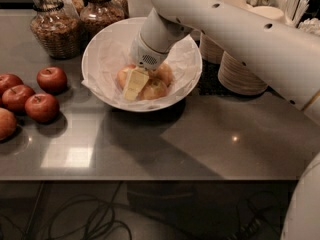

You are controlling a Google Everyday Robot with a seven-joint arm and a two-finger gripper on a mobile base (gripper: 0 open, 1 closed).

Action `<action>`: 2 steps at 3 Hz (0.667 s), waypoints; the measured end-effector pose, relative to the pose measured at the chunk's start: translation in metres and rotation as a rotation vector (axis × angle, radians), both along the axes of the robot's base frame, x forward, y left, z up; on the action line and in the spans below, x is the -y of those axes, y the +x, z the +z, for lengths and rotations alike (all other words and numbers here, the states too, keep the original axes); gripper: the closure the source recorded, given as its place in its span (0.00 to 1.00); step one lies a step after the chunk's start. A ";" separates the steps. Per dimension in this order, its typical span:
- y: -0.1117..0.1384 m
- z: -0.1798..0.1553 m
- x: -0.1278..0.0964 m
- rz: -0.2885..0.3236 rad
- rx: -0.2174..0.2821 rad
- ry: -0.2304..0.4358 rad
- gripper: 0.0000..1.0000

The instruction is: Pick apple from white bowl

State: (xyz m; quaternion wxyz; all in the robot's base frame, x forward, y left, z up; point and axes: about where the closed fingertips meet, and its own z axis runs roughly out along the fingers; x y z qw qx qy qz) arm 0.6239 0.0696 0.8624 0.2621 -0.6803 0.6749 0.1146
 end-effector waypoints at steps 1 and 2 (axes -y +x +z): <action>0.000 -0.006 0.001 -0.003 -0.014 -0.003 0.16; 0.001 -0.010 0.003 -0.010 -0.023 -0.003 0.35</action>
Offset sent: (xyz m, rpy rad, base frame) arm 0.0044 -0.0096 -0.0165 -0.0014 0.0417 -0.0304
